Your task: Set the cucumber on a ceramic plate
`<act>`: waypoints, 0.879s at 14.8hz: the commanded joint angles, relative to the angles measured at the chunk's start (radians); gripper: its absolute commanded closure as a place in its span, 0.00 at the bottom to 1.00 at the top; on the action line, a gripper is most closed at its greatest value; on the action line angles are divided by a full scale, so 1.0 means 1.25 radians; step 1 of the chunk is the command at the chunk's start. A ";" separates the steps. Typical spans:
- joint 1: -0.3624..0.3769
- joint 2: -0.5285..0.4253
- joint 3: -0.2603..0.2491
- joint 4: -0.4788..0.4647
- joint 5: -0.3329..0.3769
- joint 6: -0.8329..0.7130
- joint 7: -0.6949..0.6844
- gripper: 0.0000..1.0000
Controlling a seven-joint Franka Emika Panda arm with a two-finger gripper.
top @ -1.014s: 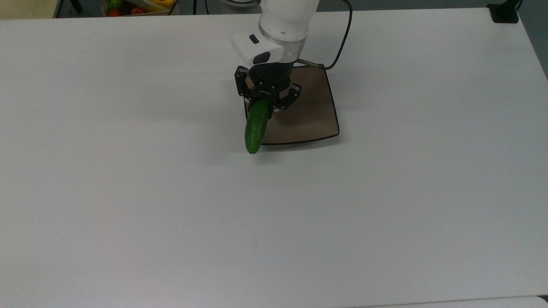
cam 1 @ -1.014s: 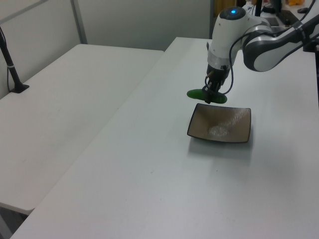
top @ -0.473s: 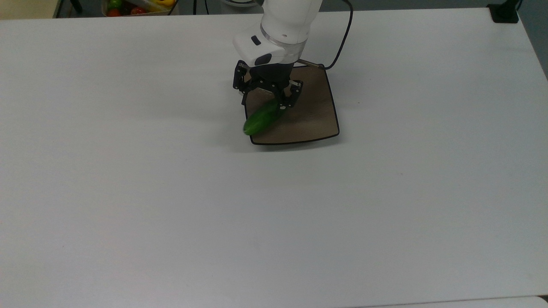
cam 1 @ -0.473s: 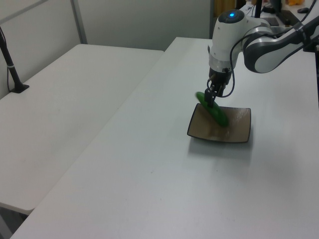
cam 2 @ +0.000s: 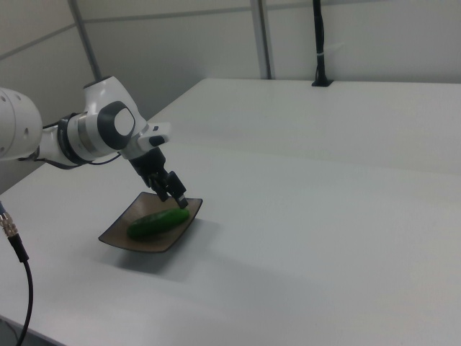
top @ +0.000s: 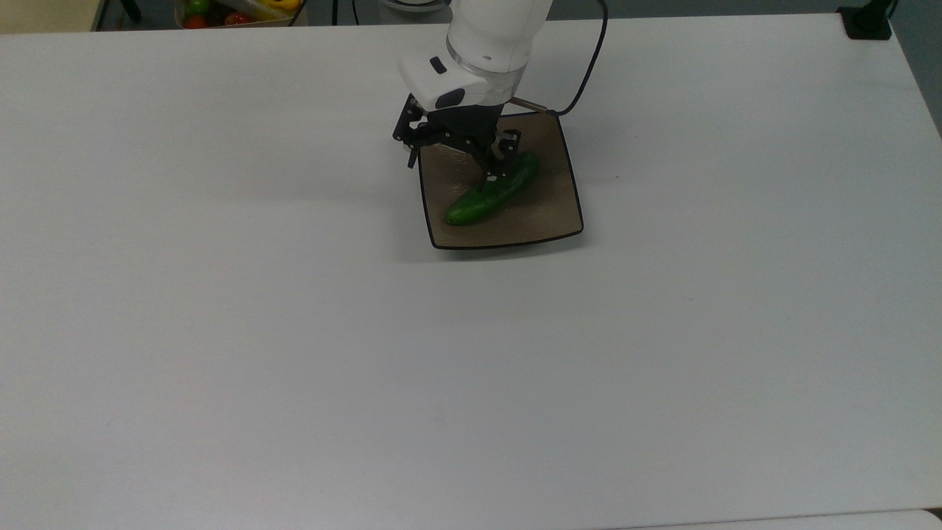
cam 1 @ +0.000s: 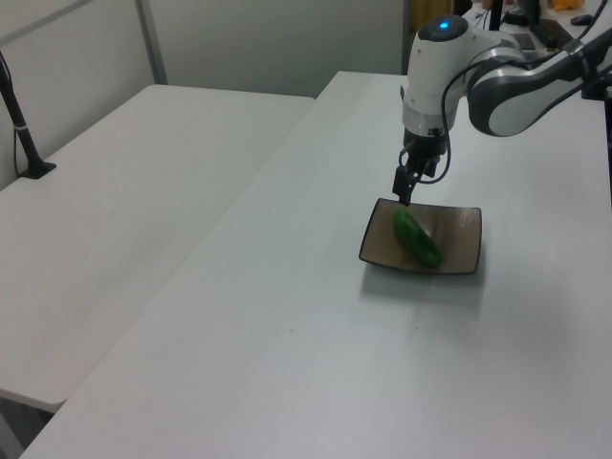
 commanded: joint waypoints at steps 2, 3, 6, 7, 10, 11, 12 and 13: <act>-0.010 -0.078 0.003 -0.004 0.124 -0.122 -0.205 0.00; -0.020 -0.098 0.002 -0.004 0.155 -0.143 -0.255 0.00; -0.055 -0.142 -0.023 0.025 0.248 -0.224 -0.387 0.00; -0.053 -0.143 -0.051 0.056 0.279 -0.266 -0.433 0.00; -0.052 -0.154 -0.104 0.100 0.329 -0.320 -0.494 0.00; -0.052 -0.155 -0.111 0.111 0.333 -0.329 -0.500 0.00; -0.053 -0.157 -0.112 0.114 0.333 -0.333 -0.502 0.00; -0.053 -0.158 -0.114 0.115 0.332 -0.324 -0.505 0.00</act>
